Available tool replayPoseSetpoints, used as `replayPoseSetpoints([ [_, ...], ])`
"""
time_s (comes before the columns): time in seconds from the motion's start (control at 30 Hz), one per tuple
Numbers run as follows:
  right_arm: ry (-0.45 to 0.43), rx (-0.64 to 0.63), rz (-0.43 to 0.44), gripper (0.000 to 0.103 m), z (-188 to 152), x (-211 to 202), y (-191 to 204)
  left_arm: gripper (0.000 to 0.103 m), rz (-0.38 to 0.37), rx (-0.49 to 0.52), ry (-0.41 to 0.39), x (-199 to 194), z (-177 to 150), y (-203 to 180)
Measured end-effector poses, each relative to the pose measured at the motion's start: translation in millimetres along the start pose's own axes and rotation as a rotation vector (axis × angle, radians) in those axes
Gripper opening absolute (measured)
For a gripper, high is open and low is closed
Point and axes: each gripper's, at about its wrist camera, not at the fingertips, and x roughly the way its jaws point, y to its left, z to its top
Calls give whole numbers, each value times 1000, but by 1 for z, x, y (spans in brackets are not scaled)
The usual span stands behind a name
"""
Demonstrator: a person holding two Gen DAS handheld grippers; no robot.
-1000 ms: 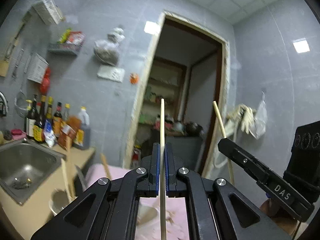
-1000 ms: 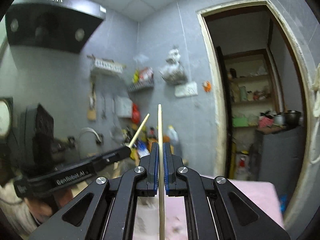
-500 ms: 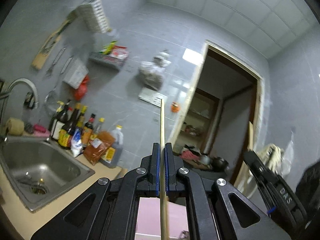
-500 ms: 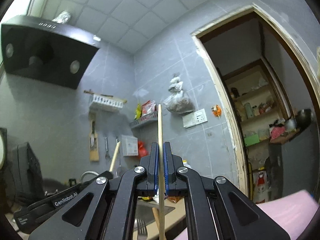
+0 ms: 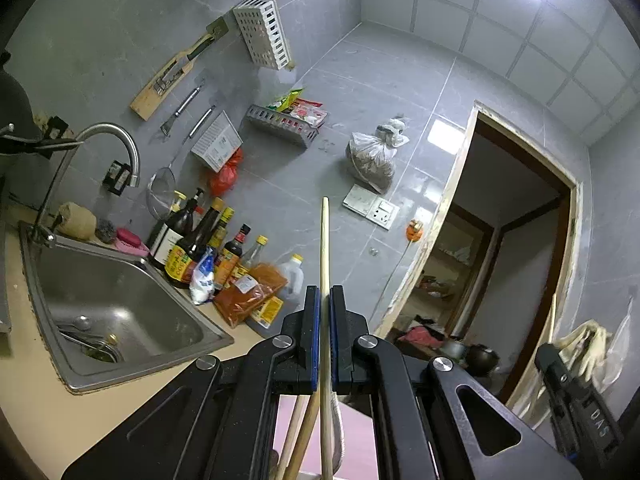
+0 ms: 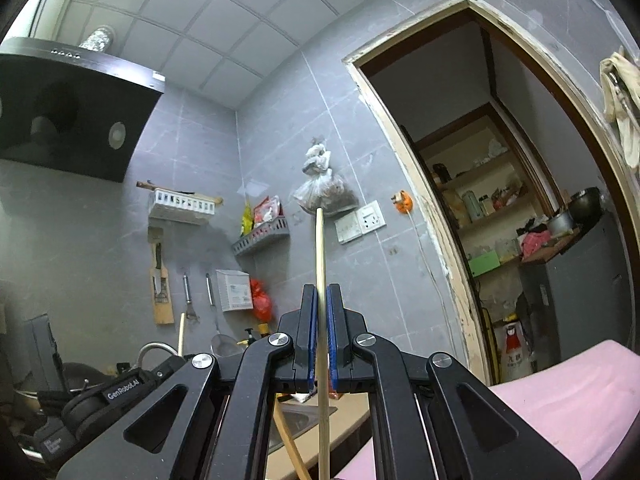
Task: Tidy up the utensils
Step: 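Lift both chopsticks upright and carry them toward the white caddy, then lower both chopsticks into the white caddy and open both tools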
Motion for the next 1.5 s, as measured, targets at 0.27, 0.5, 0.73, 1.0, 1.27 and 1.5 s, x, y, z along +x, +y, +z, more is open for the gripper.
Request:
replayPoseSetpoints([
  [0.27,16,-46,-17,3,-12,4,2,2,38,73,7,2,-22,-8],
  [0.5,44,-86,-35,3,-25,8,5,2,64,149,-10,1,-40,-15],
  [0.73,79,-124,-34,3,-36,5,8,2,56,220,13,0,-55,-18],
  [1.0,116,-134,-24,4,-40,6,6,2,30,247,56,-3,-63,-21],
  [1.27,133,-131,-10,4,-41,6,5,3,9,283,113,-4,-70,-28],
  [1.5,129,-125,-5,7,-39,5,5,3,-2,296,129,-11,-70,-30],
])
